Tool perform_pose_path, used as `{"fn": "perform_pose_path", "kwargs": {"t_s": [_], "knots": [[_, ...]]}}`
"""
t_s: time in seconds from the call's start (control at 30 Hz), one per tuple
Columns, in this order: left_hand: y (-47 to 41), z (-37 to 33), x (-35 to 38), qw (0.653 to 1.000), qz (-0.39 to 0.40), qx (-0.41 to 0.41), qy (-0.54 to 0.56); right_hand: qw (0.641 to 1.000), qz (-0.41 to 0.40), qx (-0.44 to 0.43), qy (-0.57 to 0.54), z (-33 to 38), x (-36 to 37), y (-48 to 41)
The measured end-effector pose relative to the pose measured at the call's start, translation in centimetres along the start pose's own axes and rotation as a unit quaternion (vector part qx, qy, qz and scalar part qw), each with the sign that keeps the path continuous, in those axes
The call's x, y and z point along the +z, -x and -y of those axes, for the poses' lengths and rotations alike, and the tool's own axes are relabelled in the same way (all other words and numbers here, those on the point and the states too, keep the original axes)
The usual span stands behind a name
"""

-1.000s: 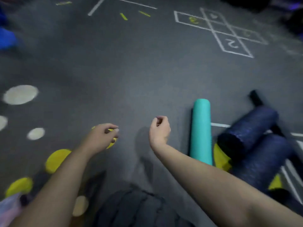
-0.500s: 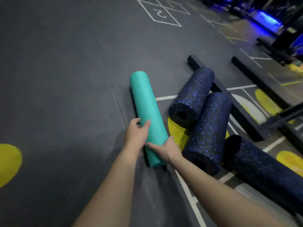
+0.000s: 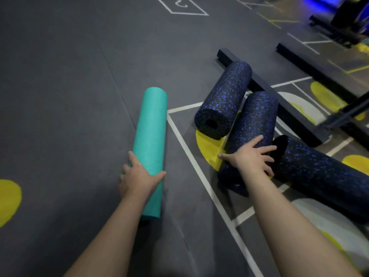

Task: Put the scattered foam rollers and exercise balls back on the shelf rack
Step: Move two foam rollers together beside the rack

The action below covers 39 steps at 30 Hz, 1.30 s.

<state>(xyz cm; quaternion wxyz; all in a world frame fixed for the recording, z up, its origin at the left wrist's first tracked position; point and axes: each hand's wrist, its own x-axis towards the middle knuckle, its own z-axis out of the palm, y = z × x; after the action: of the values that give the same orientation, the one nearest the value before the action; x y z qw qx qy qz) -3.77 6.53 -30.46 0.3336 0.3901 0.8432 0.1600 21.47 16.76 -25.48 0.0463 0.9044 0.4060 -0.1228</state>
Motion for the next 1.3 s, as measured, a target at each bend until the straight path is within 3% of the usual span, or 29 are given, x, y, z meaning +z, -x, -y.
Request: {"fn": "perform_pose_path", "kwargs": {"t_s": [0.2, 0.33, 0.4, 0.53, 0.6, 0.7, 0.77, 0.9, 1.0, 1.07, 1.17, 1.3], "knots": [[4.0, 6.8, -1.8, 0.995, 0.002, 0.018, 0.097, 0.995, 0.02, -0.018, -0.092, 0.8, -0.5, 4.6], [5.4, 10.0, -4.9, 0.985, -0.04, -0.027, 0.165, 0.947, 0.134, -0.039, -0.29, 0.7, 1.3, 10.3], [5.7, 11.7, -6.5, 0.975, -0.047, -0.045, 0.215, 0.925, 0.171, -0.067, -0.331, 0.4, 2.3, 14.1], [5.7, 14.0, -8.8, 0.965, -0.056, -0.054, 0.252, 0.906, 0.246, -0.157, -0.307, -0.8, 4.9, 21.4], [5.5, 15.1, -9.6, 0.972, -0.051, -0.047, 0.226, 0.901, 0.3, -0.168, -0.265, -1.1, 6.5, 23.0], [6.0, 16.4, -10.5, 0.985, -0.034, -0.024, 0.167, 0.862, 0.359, -0.162, -0.318, -0.7, 8.2, 23.9], [6.6, 16.6, -10.4, 0.989, -0.016, -0.002, 0.146, 0.855, 0.355, -0.19, -0.328, -0.1, 8.0, 24.7], [7.2, 17.5, -11.0, 0.989, -0.031, -0.004, 0.141, 0.875, 0.312, -0.238, -0.284, 1.5, 7.4, 26.3], [7.9, 19.2, -13.9, 0.981, -0.082, -0.057, 0.167, 0.847, 0.315, -0.338, -0.264, 3.9, 6.7, 28.3], [9.3, 21.4, -16.9, 0.965, -0.142, -0.089, 0.204, 0.814, 0.333, -0.417, -0.23, 6.1, 6.0, 31.2], [12.8, 26.5, -21.8, 0.914, -0.264, -0.152, 0.268, 0.754, 0.361, -0.524, -0.162, 10.1, 5.2, 37.7], [18.6, 34.7, -25.5, 0.801, -0.409, -0.226, 0.375, 0.668, 0.347, -0.658, -0.03, 13.6, 4.9, 47.9]]}}
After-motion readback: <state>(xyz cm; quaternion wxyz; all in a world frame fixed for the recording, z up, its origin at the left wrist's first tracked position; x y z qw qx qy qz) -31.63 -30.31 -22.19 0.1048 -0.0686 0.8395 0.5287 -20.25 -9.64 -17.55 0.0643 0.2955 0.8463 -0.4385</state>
